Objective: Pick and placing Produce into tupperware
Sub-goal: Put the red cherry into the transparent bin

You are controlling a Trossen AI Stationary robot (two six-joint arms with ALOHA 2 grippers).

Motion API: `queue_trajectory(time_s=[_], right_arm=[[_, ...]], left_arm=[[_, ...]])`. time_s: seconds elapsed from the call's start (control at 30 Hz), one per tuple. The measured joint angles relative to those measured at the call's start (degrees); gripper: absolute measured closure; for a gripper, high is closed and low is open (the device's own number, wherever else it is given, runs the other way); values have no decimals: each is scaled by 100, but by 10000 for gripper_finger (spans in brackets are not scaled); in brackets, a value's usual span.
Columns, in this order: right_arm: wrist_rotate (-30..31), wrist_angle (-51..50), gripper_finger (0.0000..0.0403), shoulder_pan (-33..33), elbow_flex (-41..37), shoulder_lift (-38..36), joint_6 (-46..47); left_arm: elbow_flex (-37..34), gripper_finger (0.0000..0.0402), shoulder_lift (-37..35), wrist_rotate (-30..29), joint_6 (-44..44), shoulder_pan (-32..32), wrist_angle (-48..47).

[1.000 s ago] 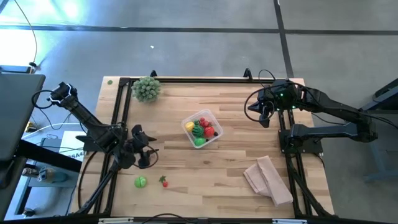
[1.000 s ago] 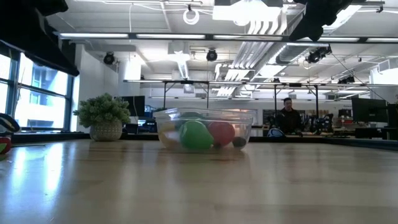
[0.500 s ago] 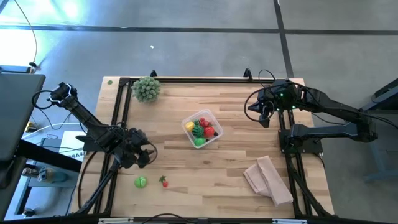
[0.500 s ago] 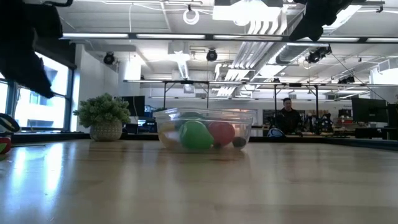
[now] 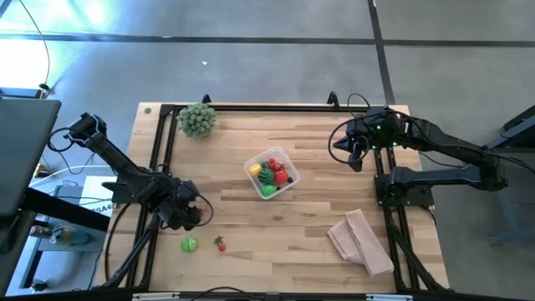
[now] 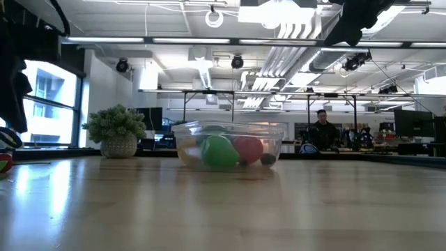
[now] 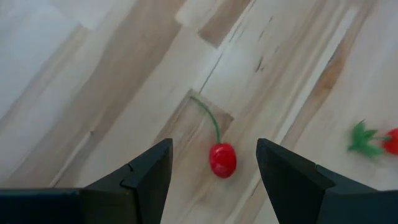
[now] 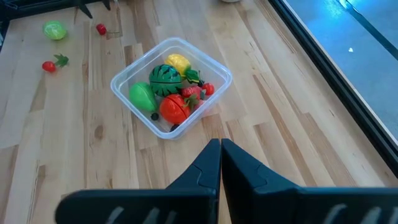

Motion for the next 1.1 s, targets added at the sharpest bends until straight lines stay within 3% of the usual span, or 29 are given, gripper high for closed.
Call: queue_trajectory(time_s=[0.23,1.1], right_arm=[[2,0,399,0,0,0,0],[0,0,399,0,0,1,0]], left_arm=[[0,181,606,473,187,-1,256],[0,181,998,525,459,0,604]])
